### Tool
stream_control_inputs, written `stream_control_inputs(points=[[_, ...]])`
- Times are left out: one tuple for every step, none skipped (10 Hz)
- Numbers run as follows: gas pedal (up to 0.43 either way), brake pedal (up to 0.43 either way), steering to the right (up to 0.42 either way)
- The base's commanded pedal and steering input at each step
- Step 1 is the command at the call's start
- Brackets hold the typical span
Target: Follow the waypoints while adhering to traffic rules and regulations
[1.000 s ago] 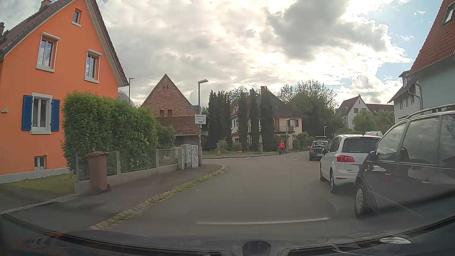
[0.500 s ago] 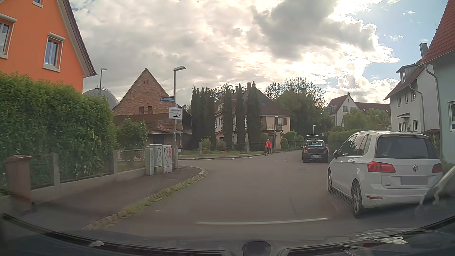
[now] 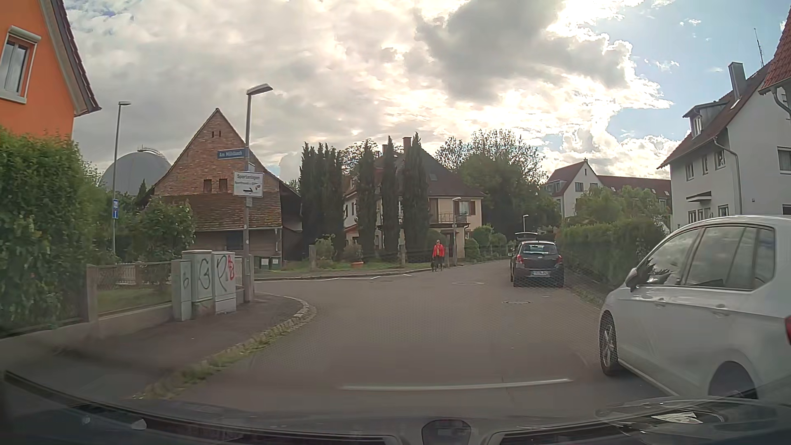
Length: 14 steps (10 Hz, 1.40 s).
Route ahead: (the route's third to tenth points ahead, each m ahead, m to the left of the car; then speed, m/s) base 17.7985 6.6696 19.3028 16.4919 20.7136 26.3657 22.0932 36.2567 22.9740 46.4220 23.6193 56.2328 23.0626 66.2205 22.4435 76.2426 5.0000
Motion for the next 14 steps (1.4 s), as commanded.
stream_control_inputs(points=[[0.000, 0.122, 0.090], [0.000, 0.134, 0.091], [0.000, 0.140, 0.092], [0.000, 0.152, 0.092], [0.000, 0.165, 0.094], [0.000, 0.177, 0.097], [0.000, 0.183, 0.102], [0.000, 0.189, 0.106], [0.000, 0.201, 0.110], [0.000, 0.207, 0.115], [0.000, 0.213, 0.120], [0.000, 0.220, 0.123], [0.000, 0.226, 0.125], [0.000, 0.232, 0.127]])
